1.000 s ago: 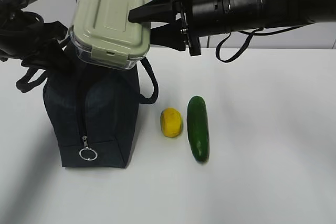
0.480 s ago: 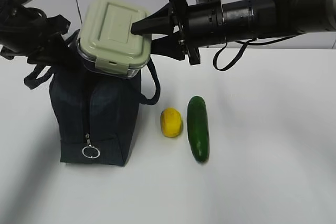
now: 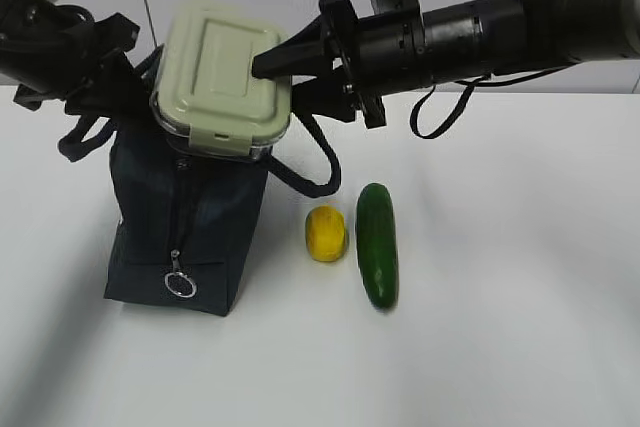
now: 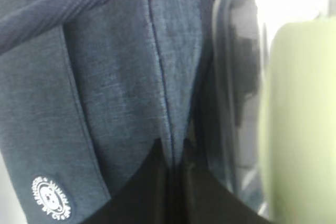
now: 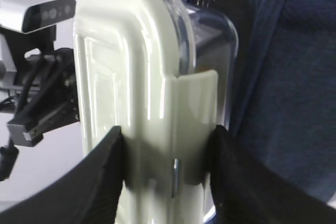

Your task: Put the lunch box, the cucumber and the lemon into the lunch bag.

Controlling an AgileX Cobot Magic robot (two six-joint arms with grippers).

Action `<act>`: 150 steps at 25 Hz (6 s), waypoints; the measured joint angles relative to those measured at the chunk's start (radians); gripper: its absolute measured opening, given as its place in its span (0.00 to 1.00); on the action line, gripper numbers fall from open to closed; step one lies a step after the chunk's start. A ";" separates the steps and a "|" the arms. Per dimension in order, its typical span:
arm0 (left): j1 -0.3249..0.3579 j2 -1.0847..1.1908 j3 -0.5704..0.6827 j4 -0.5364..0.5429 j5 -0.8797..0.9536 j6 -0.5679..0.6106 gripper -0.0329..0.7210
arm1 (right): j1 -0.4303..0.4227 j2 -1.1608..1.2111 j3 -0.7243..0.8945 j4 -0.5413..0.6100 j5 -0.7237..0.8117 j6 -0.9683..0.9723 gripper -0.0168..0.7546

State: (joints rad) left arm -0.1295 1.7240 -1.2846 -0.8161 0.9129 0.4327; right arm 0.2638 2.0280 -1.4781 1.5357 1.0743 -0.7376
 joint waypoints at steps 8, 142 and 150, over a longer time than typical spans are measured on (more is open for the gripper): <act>0.000 0.000 0.000 -0.041 0.013 0.025 0.03 | 0.000 0.000 -0.004 -0.206 -0.060 0.012 0.48; 0.155 0.209 -0.004 -0.384 0.190 0.259 0.03 | 0.025 0.161 -0.494 -1.003 0.147 0.520 0.57; 0.202 0.209 -0.008 -0.328 0.235 0.202 0.04 | 0.102 0.130 -0.485 -1.236 0.151 0.688 0.57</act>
State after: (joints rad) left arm 0.0729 1.9327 -1.2928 -1.1437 1.1476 0.6344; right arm 0.3661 2.1577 -1.9634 0.2999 1.2255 -0.0496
